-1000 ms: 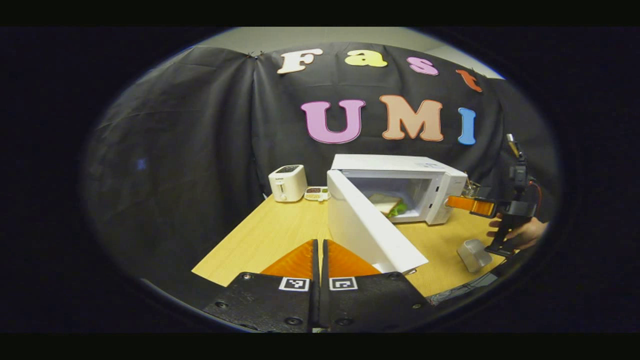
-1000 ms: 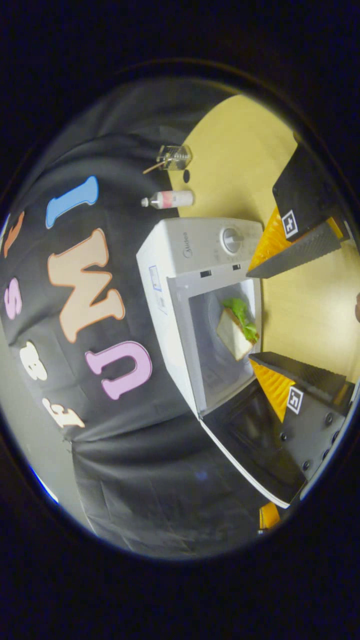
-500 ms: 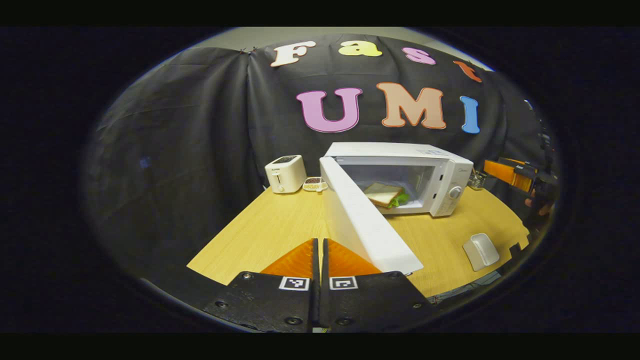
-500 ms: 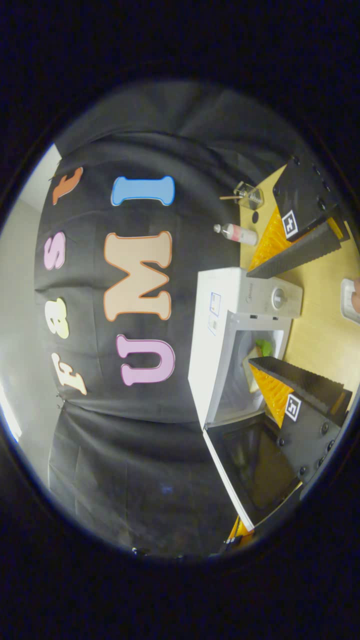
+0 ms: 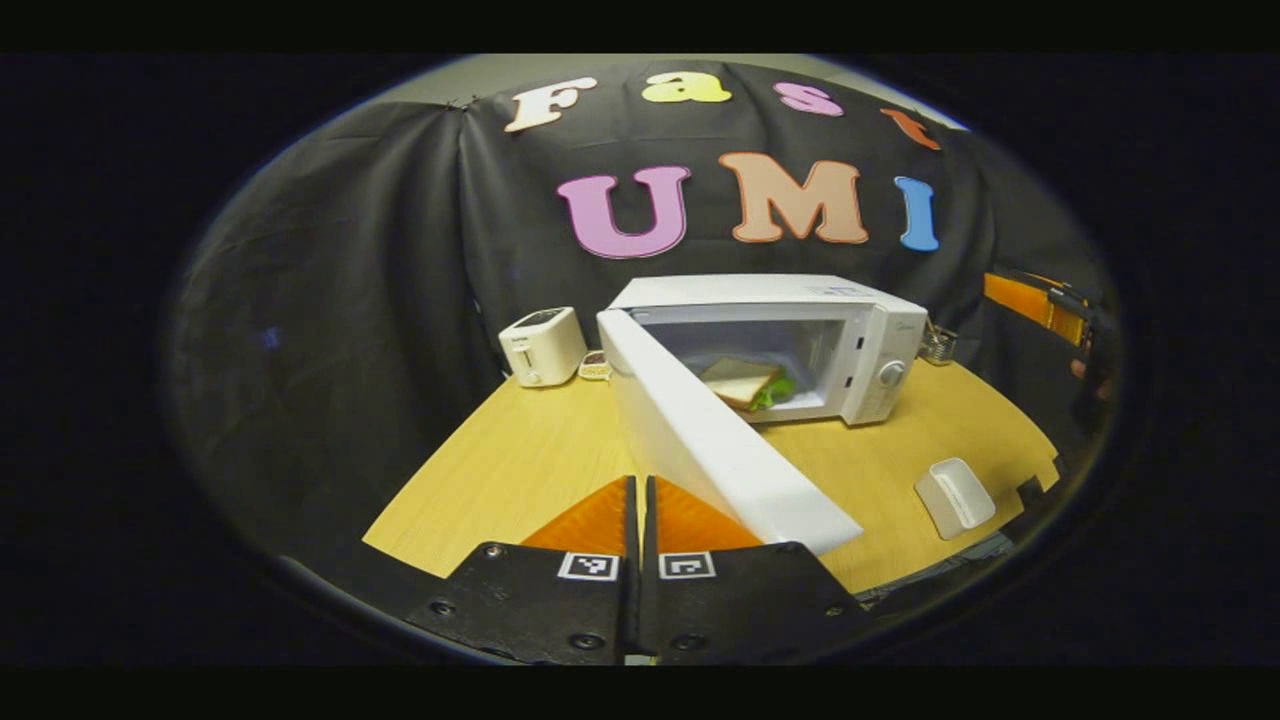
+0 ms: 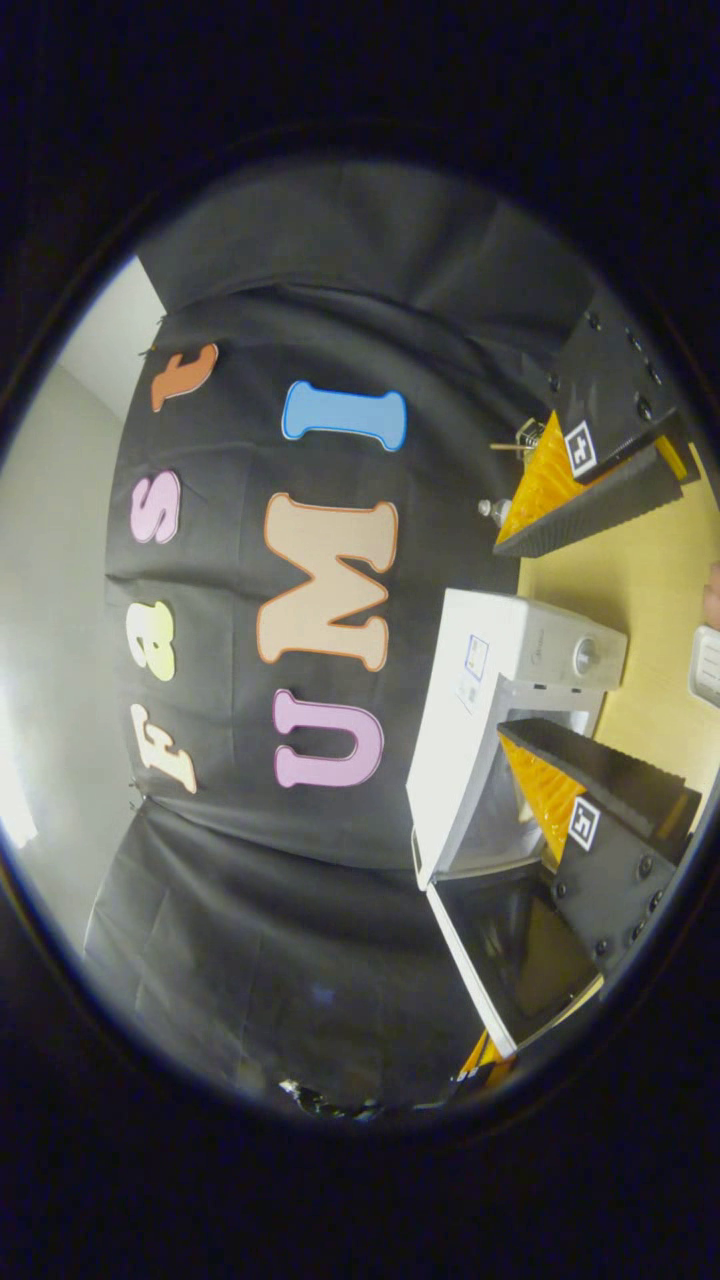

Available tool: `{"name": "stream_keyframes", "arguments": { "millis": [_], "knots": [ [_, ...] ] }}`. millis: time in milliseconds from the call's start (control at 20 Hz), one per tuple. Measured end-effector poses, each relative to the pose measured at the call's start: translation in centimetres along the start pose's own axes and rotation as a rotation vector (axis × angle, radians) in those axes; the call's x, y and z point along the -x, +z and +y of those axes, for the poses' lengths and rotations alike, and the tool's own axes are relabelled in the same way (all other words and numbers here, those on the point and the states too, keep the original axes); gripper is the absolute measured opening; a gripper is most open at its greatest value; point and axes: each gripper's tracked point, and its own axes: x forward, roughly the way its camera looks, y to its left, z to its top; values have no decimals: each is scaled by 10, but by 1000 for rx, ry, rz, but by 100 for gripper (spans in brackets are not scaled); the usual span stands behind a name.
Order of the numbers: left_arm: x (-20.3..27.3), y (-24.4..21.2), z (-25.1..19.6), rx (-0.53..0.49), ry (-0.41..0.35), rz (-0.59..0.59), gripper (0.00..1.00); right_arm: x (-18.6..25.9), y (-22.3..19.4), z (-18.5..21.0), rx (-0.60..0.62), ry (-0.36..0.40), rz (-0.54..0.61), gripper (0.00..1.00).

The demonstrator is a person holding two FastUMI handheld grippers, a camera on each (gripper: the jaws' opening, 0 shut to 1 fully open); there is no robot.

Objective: Open the microwave oven with the left hand, put the food in, and close the microwave oven.

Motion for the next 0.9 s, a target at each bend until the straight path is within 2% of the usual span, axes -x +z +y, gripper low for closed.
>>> {"name": "stream_keyframes", "arguments": {
  "millis": [400,800,900],
  "knots": [
    [-21,11,-49,-86,-107,5,1,12,6,-38,-30,-73,-6,96],
    [-44,21,-98,-159,-211,-3,2,29,7,-76,-6,-141,-23,96],
    [-52,27,-109,-179,-229,-12,0,33,4,-86,2,-158,-16,96]
  ]
}}
